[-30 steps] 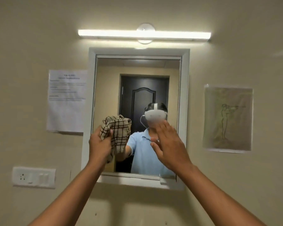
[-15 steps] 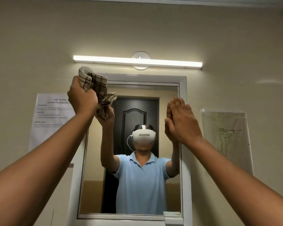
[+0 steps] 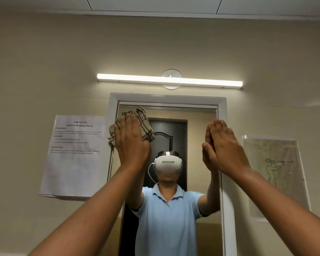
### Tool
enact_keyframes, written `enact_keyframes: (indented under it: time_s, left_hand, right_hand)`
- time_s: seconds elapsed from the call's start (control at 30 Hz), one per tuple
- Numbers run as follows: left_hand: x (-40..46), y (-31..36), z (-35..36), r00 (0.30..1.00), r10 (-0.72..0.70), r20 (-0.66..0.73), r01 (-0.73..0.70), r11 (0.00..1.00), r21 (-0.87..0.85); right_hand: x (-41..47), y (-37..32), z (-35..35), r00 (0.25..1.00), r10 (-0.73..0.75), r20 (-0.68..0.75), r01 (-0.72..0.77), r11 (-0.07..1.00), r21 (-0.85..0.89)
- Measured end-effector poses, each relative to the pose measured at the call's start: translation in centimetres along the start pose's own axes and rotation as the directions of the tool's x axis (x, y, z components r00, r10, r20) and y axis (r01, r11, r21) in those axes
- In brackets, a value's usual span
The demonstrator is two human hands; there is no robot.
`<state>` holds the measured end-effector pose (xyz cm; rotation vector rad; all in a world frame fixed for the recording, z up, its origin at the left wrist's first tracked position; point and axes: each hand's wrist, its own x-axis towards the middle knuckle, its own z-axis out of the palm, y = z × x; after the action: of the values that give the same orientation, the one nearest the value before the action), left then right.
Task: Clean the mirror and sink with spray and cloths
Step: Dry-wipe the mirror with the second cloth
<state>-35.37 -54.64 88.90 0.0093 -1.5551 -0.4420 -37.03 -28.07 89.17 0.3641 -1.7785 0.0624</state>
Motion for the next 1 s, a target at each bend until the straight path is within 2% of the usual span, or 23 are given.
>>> enact_keyframes:
  time_s: [0.17,0.3,0.5,0.63,0.83,1.0]
  left_hand:
    - [0.9,-1.4,0.1,0.991,0.117,0.072,-0.124,0.987,0.100]
    - [3.8,-2.2,-1.0,0.992,0.108,0.068,-0.115,0.985,0.124]
    - [2.3,-2.2,0.7,0.959,0.259,0.117,-0.278,0.940,0.196]
    - [2.6,-1.3,1.1,0.942,0.312,0.122,-0.333,0.915,0.227]
    - [1.8,3.3,2.7,0.883,0.438,0.169,-0.467,0.857,0.218]
    - [0.7,8.1,5.7,0.800,0.555,0.229,-0.595,0.782,0.185]
  right_hand:
    - [-0.1,0.7,0.1,1.000,0.004,-0.003,-0.004,1.000,0.030]
    - [-0.2,1.0,0.1,1.000,-0.020,0.003,0.020,0.999,0.037]
    - [-0.6,1.3,0.2,0.999,-0.038,0.013,0.037,0.997,0.073]
    - [-1.0,1.7,0.4,0.999,-0.049,0.018,0.047,0.993,0.105]
    - [-1.6,1.8,0.0,0.998,-0.050,-0.042,0.056,0.987,0.152]
    - [-2.1,2.9,0.2,0.997,-0.069,-0.034,0.072,0.993,0.098]
